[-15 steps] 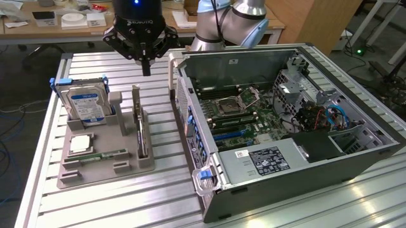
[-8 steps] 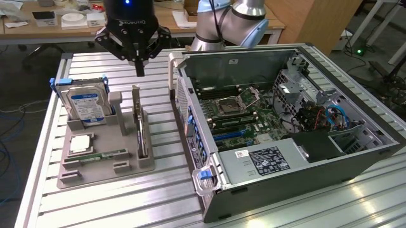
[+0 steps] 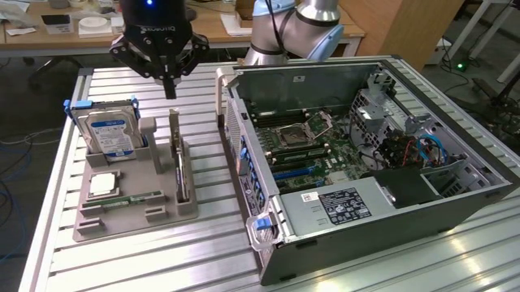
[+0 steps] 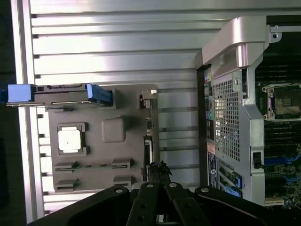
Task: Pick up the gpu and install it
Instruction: 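Reach for the gpu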
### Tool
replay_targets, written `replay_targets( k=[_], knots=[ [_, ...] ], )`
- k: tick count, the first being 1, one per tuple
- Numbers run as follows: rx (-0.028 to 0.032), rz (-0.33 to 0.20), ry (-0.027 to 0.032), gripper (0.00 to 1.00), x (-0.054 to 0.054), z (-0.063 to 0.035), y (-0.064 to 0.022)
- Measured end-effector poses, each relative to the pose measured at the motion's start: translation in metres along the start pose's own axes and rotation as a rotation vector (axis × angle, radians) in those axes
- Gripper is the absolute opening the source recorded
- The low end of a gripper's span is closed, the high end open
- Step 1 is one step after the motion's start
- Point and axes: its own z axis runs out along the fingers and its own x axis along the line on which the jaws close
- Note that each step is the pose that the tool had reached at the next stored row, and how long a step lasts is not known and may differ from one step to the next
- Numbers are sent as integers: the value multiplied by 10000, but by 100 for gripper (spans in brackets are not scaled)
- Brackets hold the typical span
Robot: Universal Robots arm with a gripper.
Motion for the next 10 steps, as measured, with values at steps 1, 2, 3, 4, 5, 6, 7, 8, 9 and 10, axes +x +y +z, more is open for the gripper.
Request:
replay_targets(
  k=[1,2,3,4,5,6,7,8,9,10],
  knots=[
    [0,-2,0,11,18,0,-2],
    [-1,-4,0,11,36,-1,-3],
    [-1,-6,0,11,53,-1,-5],
    [-1,-9,0,11,71,-2,-7],
    [-1,-11,0,11,89,-2,-8],
    [-1,-14,0,11,107,-2,-10],
    [0,-16,1,11,125,-3,-12],
    [-1,-18,0,11,138,-3,-13],
    [-2,-18,0,11,142,-3,-13],
    [-1,-19,1,11,142,-4,-13]
  ],
)
